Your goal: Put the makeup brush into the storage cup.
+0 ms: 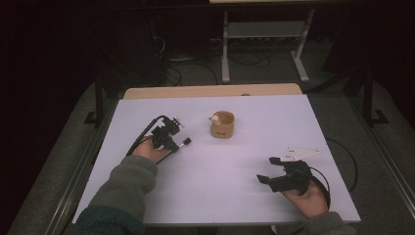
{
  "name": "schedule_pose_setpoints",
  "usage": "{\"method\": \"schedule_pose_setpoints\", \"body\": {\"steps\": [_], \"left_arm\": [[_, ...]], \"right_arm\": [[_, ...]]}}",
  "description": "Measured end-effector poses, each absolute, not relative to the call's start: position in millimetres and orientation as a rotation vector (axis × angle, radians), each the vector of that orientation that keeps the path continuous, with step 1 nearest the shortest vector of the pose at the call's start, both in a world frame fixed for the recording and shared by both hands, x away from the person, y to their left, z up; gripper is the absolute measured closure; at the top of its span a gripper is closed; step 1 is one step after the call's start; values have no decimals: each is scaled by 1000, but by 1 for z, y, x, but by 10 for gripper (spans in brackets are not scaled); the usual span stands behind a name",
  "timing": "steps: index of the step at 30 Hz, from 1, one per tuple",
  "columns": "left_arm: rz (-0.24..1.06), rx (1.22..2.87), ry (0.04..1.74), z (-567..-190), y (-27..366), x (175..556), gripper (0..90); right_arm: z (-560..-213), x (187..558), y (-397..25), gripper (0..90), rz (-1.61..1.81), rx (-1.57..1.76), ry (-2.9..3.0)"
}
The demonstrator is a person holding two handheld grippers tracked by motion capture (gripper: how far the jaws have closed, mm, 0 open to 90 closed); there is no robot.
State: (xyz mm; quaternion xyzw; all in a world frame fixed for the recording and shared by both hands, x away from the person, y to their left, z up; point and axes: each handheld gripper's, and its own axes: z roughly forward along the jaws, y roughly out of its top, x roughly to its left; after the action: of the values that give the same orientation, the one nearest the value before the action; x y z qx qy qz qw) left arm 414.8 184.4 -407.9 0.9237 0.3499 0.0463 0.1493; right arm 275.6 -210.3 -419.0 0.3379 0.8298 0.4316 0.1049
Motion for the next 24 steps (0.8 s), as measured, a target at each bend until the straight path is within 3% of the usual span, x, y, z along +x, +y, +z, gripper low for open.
{"method": "schedule_pose_setpoints", "body": {"steps": [14, 24], "left_arm": [[116, 2425, 840, -370, 203, 370, 859], [116, 2246, 687, -347, 191, 326, 859]], "right_arm": [[-410, 276, -187, 205, 1330, 921, 2492], [-399, 278, -150, 228, 1432, 818, 2553]]}}
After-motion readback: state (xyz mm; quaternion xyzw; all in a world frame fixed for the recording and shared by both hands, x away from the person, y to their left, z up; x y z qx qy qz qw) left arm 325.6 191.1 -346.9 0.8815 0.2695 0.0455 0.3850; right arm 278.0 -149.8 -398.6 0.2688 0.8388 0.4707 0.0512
